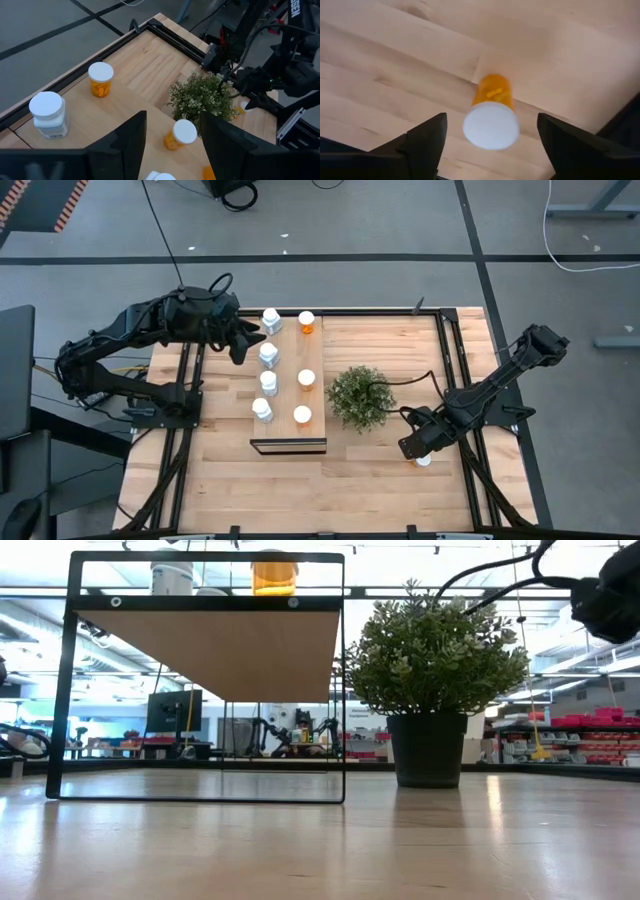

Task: Pick and place medicine bottles onto shelf by color
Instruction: Put the orange pill bottle on the shelf aligned with the other orange pill bottles

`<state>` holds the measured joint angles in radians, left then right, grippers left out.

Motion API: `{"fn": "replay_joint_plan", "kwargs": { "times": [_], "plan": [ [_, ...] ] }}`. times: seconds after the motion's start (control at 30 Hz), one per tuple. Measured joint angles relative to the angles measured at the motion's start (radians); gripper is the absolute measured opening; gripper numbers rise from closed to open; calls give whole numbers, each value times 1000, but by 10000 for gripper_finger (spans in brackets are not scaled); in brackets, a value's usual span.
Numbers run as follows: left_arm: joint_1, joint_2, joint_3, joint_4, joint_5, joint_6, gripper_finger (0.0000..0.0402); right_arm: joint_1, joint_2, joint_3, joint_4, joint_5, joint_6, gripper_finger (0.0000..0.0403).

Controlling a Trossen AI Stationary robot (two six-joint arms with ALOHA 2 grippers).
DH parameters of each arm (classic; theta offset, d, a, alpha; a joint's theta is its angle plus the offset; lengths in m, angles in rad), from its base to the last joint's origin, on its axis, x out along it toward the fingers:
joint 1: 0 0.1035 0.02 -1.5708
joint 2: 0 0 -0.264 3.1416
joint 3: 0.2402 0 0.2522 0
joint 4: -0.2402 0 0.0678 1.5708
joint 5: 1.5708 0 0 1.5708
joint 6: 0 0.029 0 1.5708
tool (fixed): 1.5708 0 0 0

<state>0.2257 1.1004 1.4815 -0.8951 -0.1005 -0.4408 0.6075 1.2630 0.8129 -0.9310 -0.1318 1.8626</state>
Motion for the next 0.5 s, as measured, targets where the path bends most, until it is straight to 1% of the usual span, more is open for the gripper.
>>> {"fn": "replay_joint_plan", "kwargs": {
  "times": [0.17, 0.5],
  "plan": [
    [0, 0, 0, -3, 0, -1, 190, 0, 15, -20, 22, -3, 11, 330],
    [0, 0, 0, -23, 0, -20, 190, 28, 70, -20, 71, -20, 14, 331]
  ]
}}
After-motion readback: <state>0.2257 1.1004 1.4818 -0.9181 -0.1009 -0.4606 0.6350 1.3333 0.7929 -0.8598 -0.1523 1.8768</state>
